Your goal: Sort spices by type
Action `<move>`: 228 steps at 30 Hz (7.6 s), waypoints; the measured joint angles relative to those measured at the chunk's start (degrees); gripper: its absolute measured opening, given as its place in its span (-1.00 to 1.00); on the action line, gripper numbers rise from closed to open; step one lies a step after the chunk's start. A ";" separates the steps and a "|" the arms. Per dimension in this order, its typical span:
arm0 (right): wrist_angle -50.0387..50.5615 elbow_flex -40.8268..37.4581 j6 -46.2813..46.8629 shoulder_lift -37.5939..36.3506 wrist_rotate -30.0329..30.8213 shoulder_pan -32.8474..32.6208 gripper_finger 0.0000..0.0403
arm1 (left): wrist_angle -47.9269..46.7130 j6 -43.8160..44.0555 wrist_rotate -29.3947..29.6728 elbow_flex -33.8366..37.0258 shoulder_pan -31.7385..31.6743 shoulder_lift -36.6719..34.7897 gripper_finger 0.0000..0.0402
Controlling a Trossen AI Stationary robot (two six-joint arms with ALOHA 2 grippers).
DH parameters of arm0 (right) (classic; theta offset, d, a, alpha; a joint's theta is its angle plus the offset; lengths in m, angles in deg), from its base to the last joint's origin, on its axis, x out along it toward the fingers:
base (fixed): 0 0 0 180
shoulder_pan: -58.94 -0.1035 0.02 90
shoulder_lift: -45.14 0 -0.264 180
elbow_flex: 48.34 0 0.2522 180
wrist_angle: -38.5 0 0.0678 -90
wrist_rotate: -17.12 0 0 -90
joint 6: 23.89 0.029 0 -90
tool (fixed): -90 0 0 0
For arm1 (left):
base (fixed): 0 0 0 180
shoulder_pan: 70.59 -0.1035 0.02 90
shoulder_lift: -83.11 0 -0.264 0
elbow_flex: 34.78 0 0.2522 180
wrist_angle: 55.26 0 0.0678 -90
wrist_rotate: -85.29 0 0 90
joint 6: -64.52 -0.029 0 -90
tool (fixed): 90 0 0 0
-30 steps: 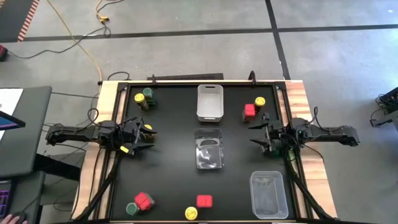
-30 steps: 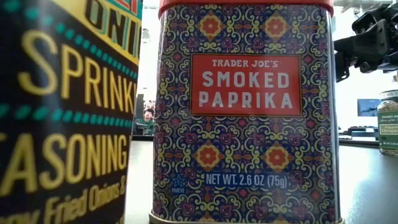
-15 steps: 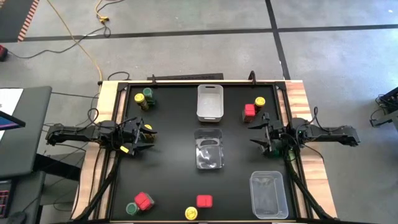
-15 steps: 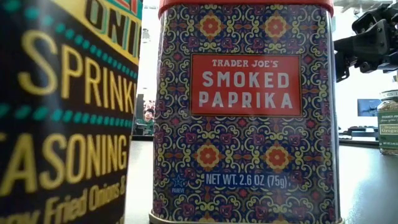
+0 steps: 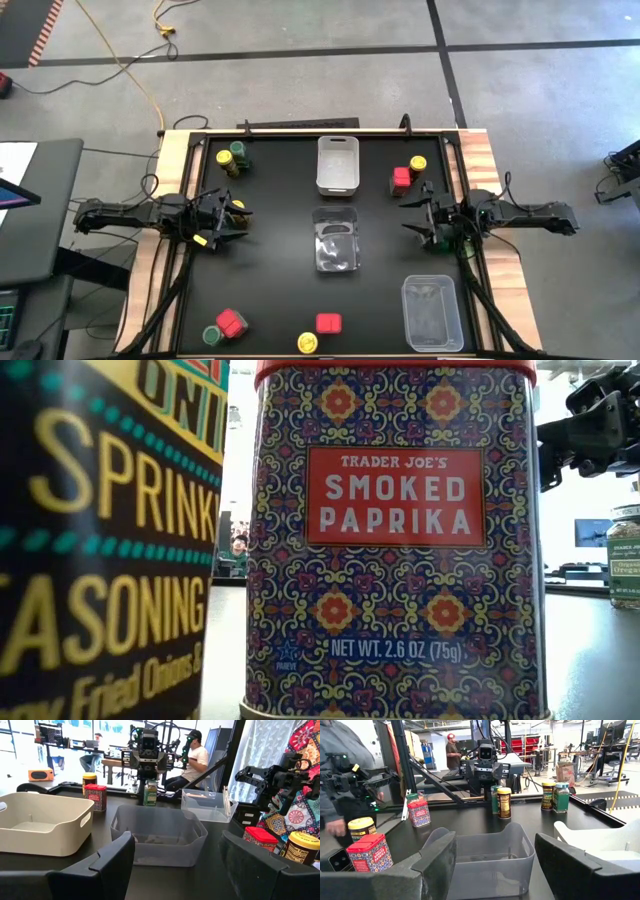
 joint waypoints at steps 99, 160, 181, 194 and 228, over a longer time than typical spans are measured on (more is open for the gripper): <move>-1.67 1.73 1.89 0.07 0.50 0.44 0.47 | 0.00 0.00 -0.01 -0.01 -0.01 0.00 0.38; 82.18 65.71 39.21 51.66 14.81 16.41 0.95 | 0.01 0.00 0.00 0.00 -0.02 0.00 0.38; 79.02 54.01 67.62 54.47 10.23 -7.15 0.92 | 0.01 0.00 -0.01 0.00 0.00 0.00 0.38; 79.31 49.17 72.03 62.23 7.22 -12.26 0.92 | 0.01 0.00 0.00 -0.01 -0.01 0.00 0.38; 69.54 39.81 70.01 61.13 3.41 -11.23 0.40 | 0.01 0.00 -0.02 -0.01 0.00 0.00 0.38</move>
